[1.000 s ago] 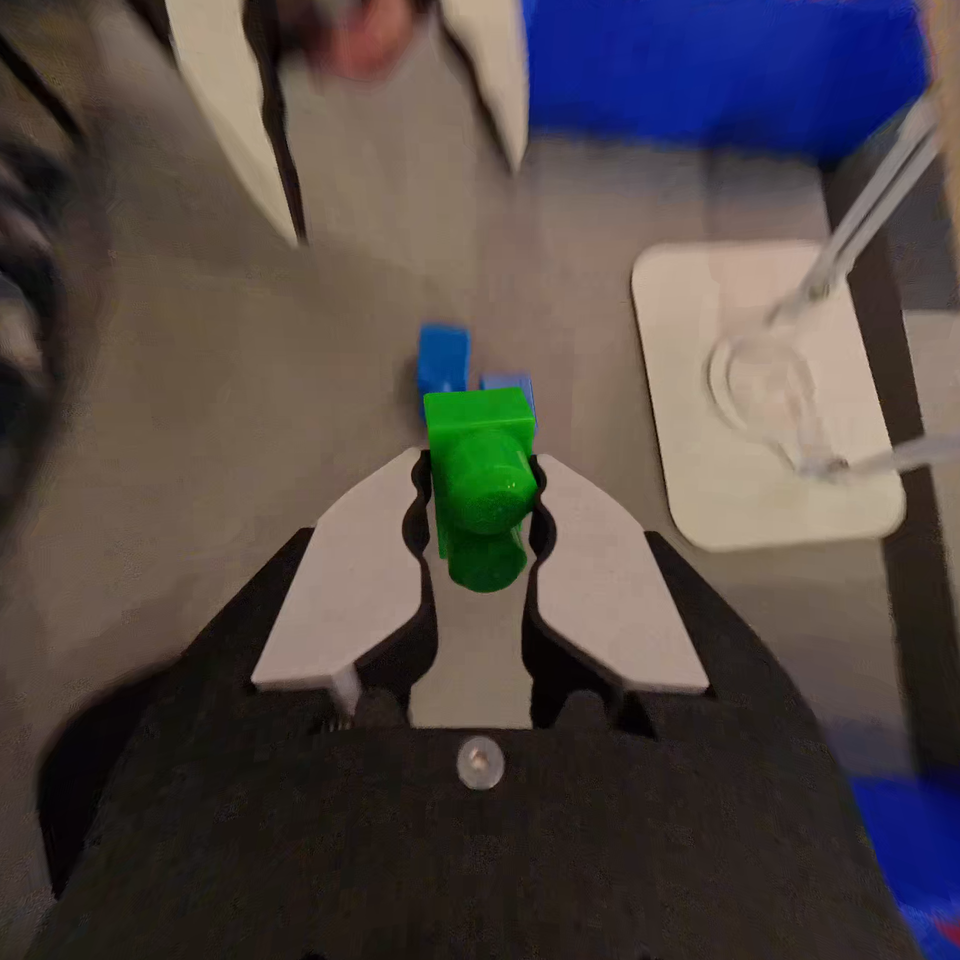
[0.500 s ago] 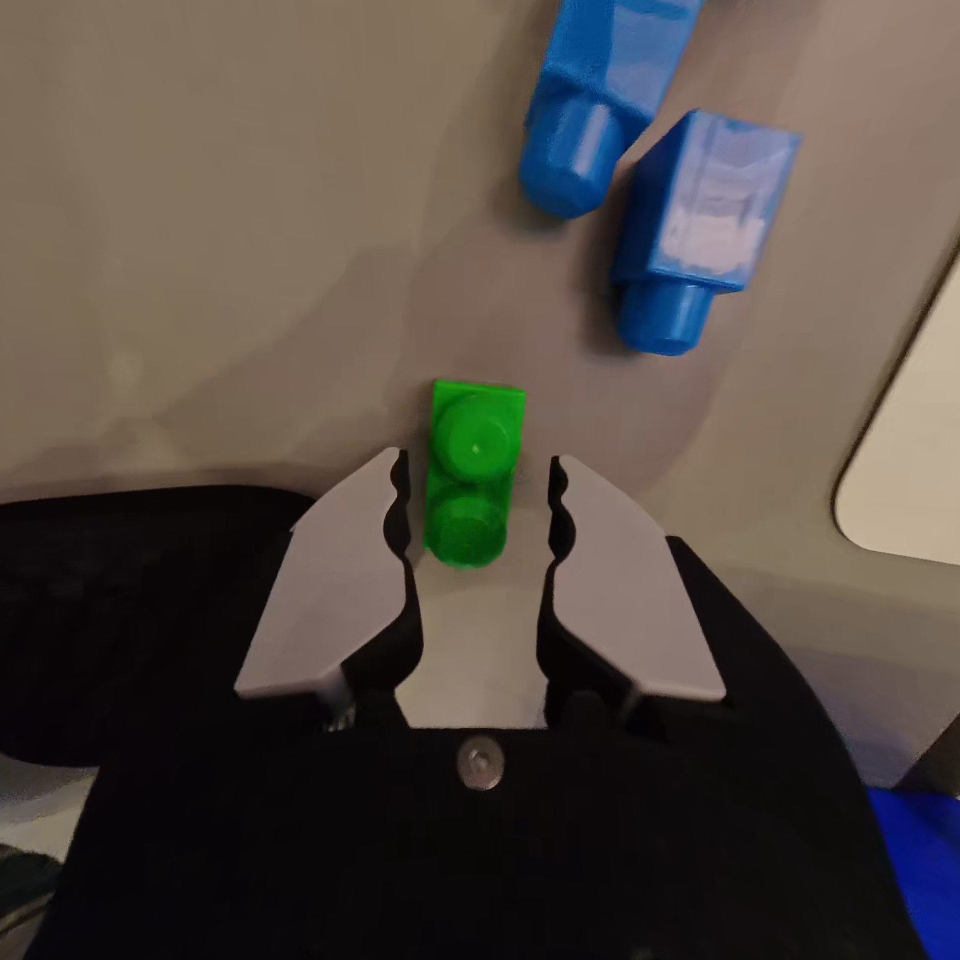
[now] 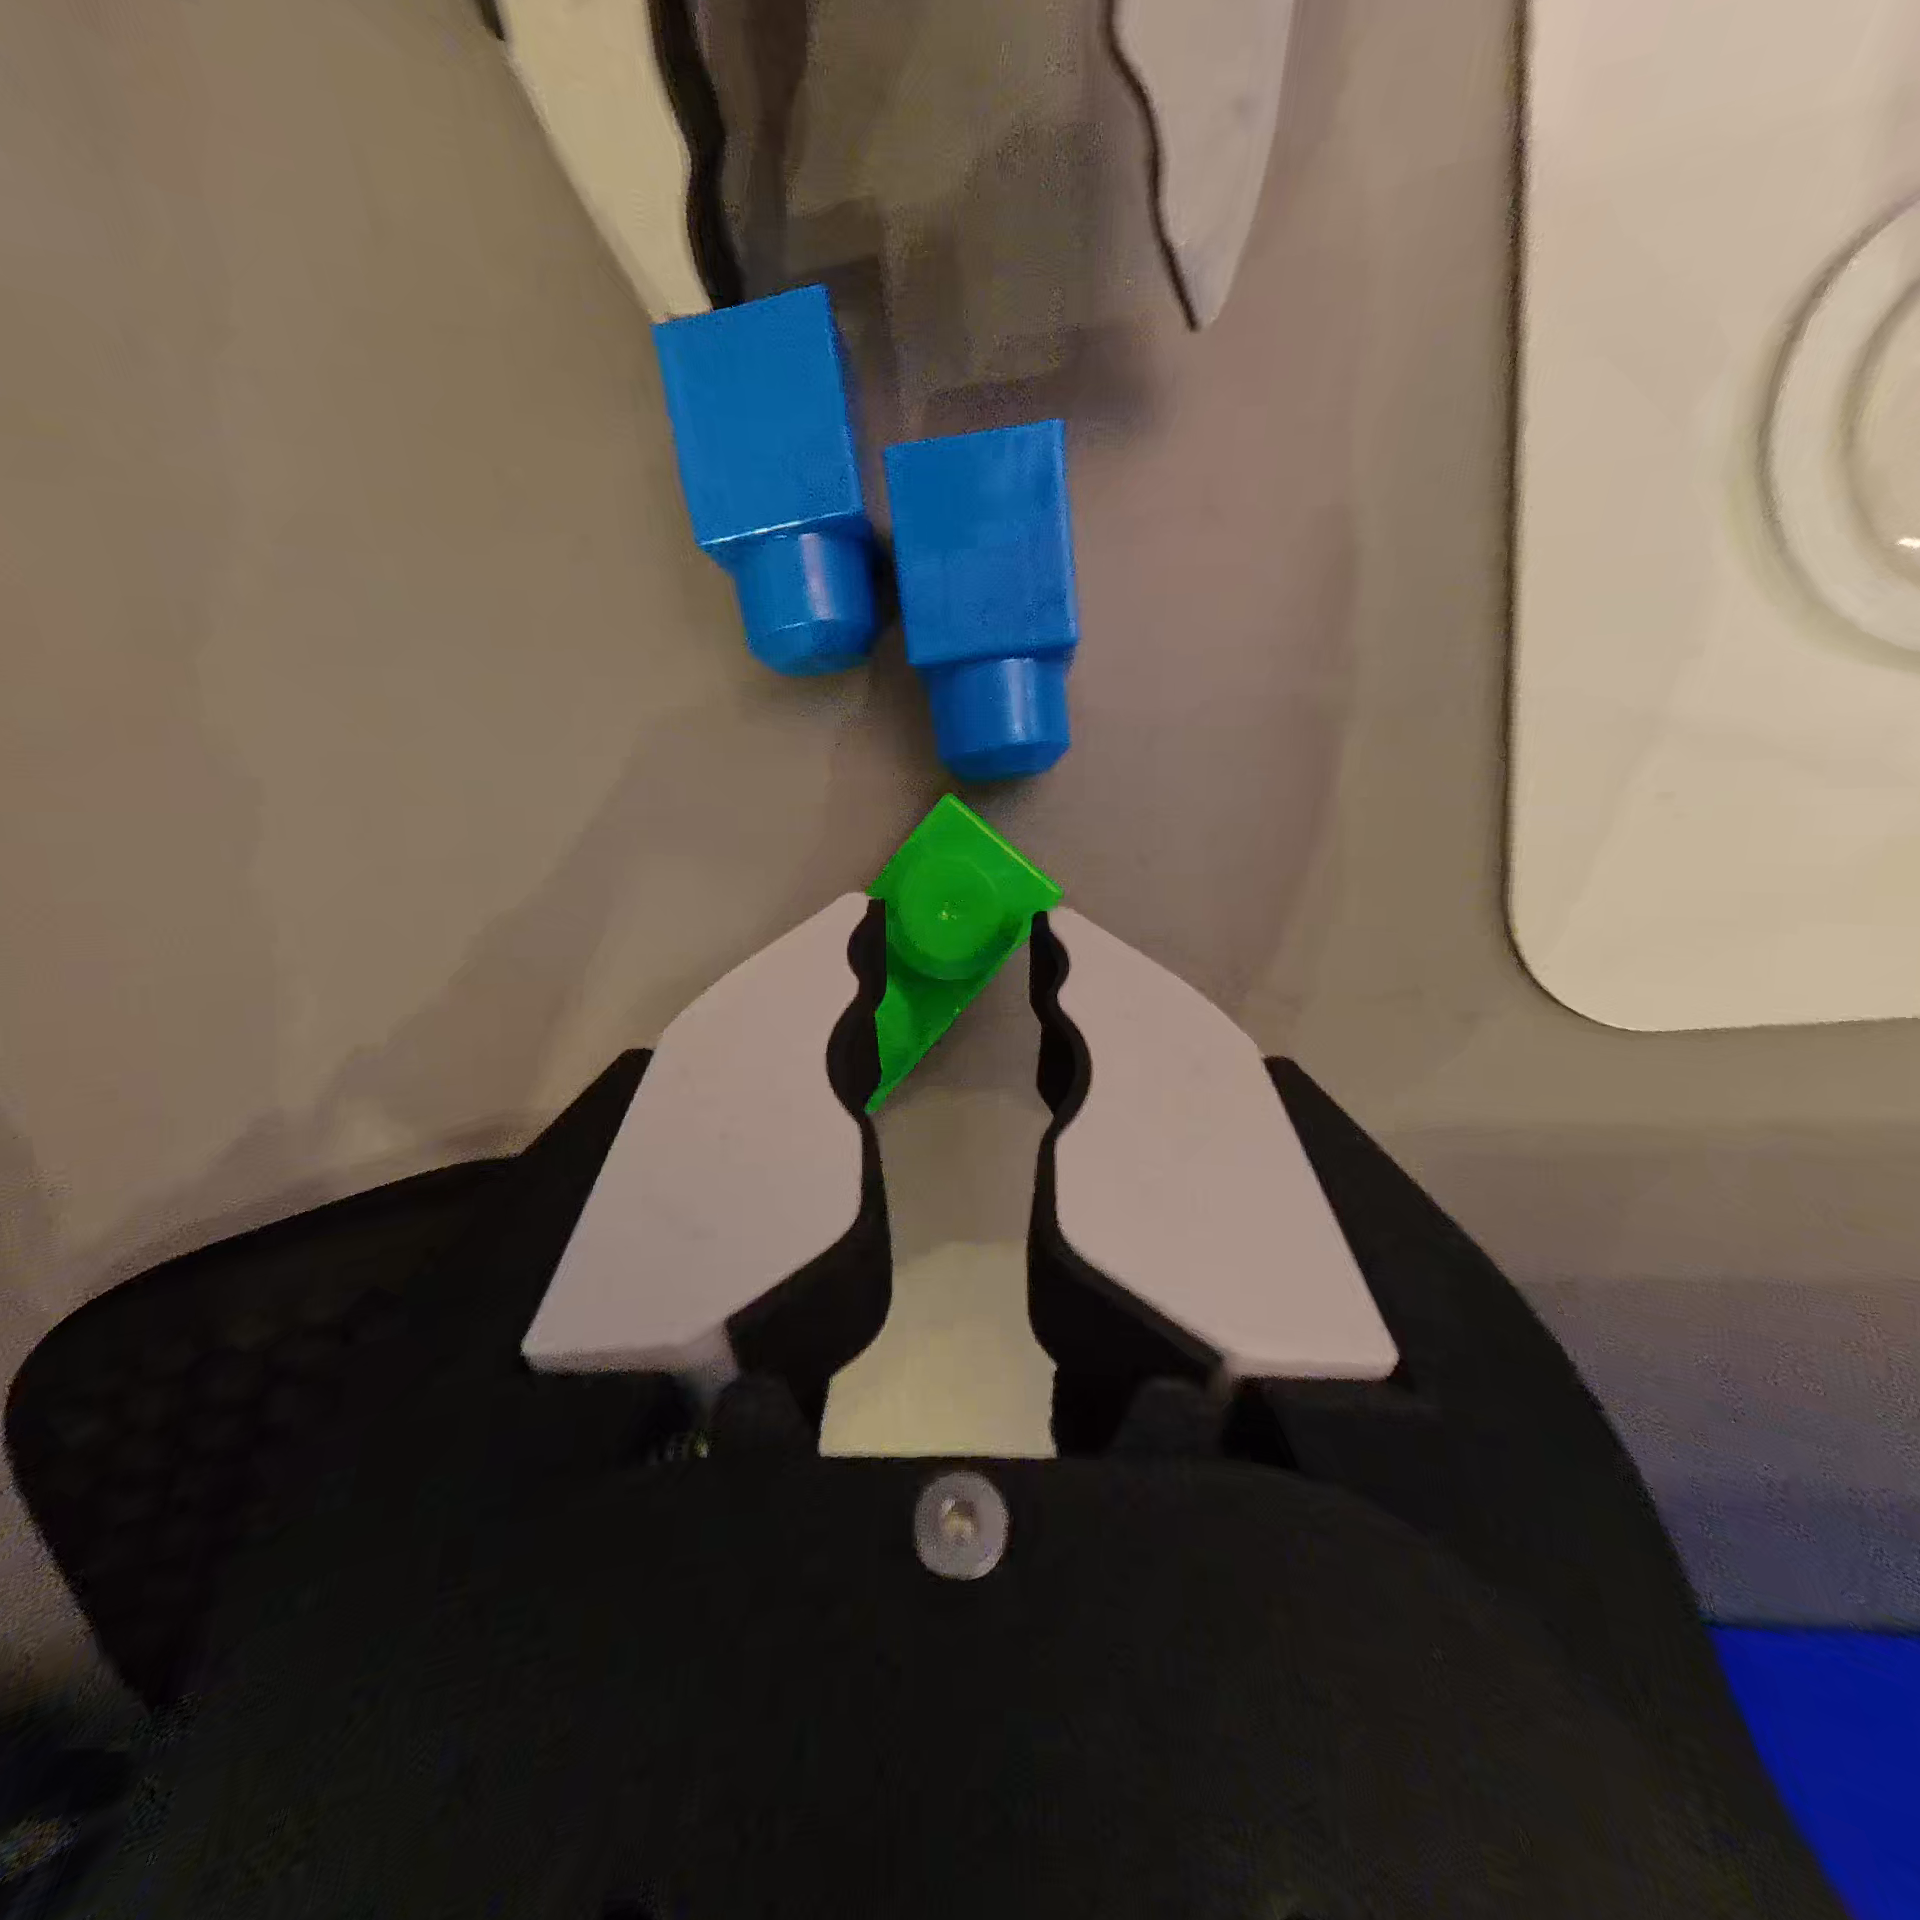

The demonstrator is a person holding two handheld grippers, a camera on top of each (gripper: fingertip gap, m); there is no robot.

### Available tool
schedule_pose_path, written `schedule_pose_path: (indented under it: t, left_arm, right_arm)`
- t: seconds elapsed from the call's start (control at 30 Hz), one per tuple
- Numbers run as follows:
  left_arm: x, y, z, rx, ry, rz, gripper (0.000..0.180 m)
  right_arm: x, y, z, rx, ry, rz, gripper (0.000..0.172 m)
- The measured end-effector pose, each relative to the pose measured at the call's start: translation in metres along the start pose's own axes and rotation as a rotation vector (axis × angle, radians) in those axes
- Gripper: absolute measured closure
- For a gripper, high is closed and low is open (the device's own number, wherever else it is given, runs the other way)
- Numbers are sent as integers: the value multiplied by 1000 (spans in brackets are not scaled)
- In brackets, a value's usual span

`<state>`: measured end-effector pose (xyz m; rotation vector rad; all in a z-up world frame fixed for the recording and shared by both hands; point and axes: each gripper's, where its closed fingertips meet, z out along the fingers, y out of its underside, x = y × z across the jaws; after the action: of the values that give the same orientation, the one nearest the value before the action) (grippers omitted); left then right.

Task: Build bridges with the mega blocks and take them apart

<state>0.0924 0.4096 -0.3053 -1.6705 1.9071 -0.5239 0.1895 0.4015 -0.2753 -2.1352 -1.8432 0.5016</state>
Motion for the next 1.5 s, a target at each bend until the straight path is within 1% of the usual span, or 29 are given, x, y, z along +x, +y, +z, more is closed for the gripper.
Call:
schedule_pose_path:
  t: [0.13, 0.27, 0.33, 0.53, 0.63, 0.73, 0.87, 0.97, 1.1, 1.2, 1.3, 1.33, 1.43, 1.5]
  left_arm:
    - [-5, 0, 0, 0, -21, -25, 95]
    - [-9, -5, 7, 4, -19, -32, 97]
    - [-11, -9, 10, 5, -24, -30, 98]
    - [-10, -15, 16, 16, -18, -69, 101]
    - [-2, -10, 10, 19, 13, -56, 92]
    - [8, -15, 3, 85, 72, -85, 75]
    - [14, -19, 9, 95, 95, -72, 66]
    - [6, -19, 18, 65, 57, -77, 72]
    - [6, -25, 22, 82, 60, -59, 86]
    - [7, -29, 19, 109, 64, -71, 85]
    - [11, -31, 20, 124, 86, -82, 76]
    - [10, -31, 21, 118, 83, -83, 76]
    - [7, -33, 22, 118, 65, -79, 95]
    - [6, -35, 22, 126, 67, -80, 97]
  right_arm:
    - [4, -13, -7, 32, 47, -11, 139]
    - [6, -8, -5, -36, 72, -20, 139]
    - [4, -8, -6, -28, 57, -13, 139]
    - [5, -8, -15, 2, 96, 2, 139]
    - [1, -12, -20, 34, 115, -3, 140]
    - [-4, -15, -24, 67, 113, -2, 141]
    - [-8, -18, -25, 92, 114, 5, 142]
    - [-10, -18, -25, 100, 111, 7, 142]
    - [-12, -17, -25, 102, 113, 7, 142]
    - [-13, -16, -25, 107, 112, 7, 142]
    - [-11, -15, -27, 104, 119, 6, 142]
    - [-11, -16, -27, 108, 120, 5, 143]
    - [-12, -19, -30, 116, 126, 1, 143]
    - [-13, -19, -31, 116, 129, -3, 143]
